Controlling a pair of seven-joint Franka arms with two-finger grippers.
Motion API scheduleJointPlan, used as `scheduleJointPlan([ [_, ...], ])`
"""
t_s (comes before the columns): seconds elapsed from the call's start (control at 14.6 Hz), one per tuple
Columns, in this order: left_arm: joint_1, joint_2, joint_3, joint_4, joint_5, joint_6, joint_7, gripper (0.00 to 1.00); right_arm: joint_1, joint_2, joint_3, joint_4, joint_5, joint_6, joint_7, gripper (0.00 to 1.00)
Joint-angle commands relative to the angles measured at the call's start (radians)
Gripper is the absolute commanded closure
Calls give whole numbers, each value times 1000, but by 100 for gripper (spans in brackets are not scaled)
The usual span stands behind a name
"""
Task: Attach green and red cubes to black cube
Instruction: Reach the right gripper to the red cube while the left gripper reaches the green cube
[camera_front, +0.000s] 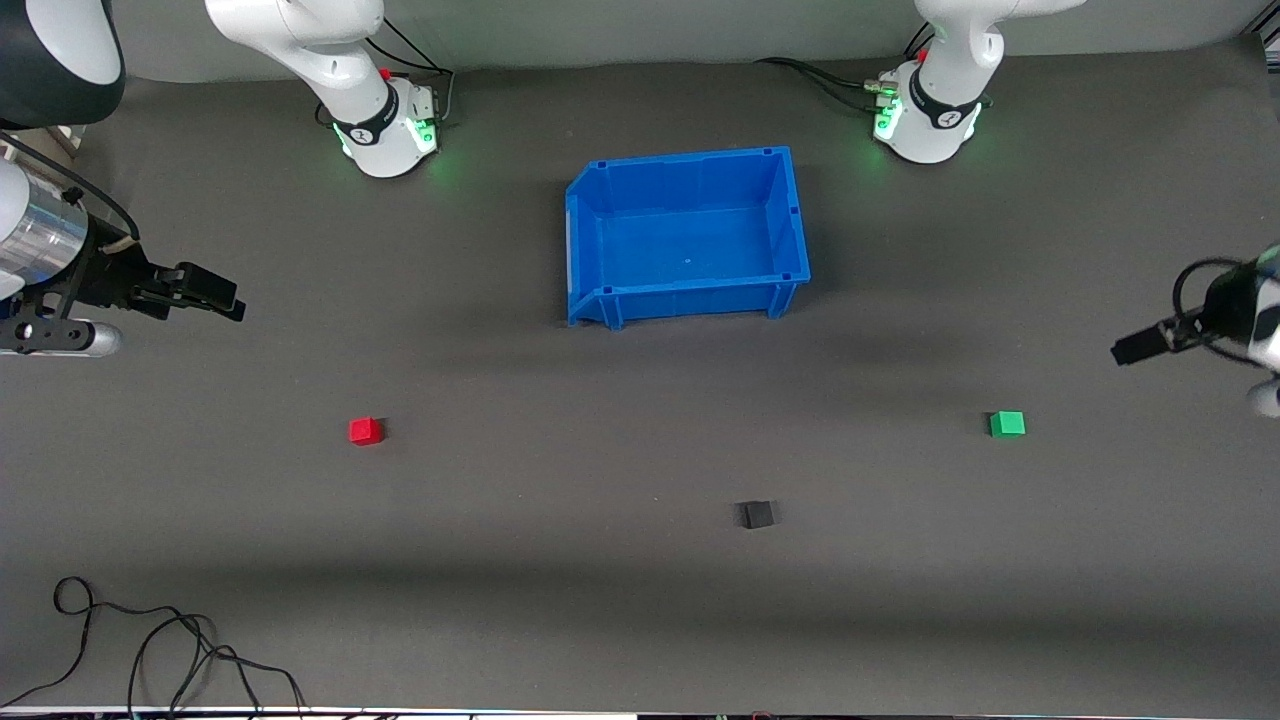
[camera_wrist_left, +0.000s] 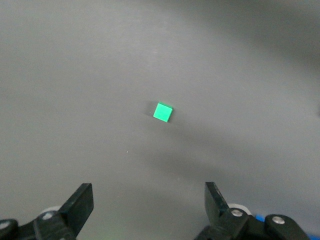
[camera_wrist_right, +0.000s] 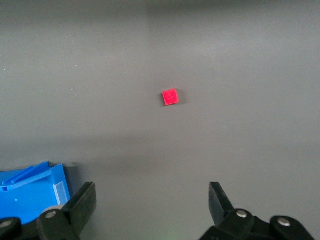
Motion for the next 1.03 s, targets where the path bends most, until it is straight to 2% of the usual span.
scheduleJointPlan([
  [0.0, 15, 23, -4, -97, 22, 123, -276, 1, 6, 83, -6, 5, 6, 56, -19, 0],
  [0.34, 38, 140, -3, -115, 40, 178, -538, 1, 6, 287, -7, -4, 6, 198, -19, 0],
  [0.48, 66, 173, -3, -192, 25, 288, -684, 3, 5, 364, -7, -10, 4, 261, -19, 0],
  [0.55, 93, 202, -7, -213, 28, 331, -739, 8, 5, 405, -7, -10, 4, 289, -19, 0],
  [0.62, 88, 213, -6, -249, 27, 382, -764, 10, 5, 442, -7, -10, 4, 310, -19, 0],
  [0.75, 75, 233, -9, -281, 27, 483, -956, 15, 9, 488, -7, -33, 4, 374, -19, 0],
  [0.96, 26, 290, -7, -315, 42, 612, -1096, 15, 17, 527, -7, -82, 3, 476, -19, 0],
])
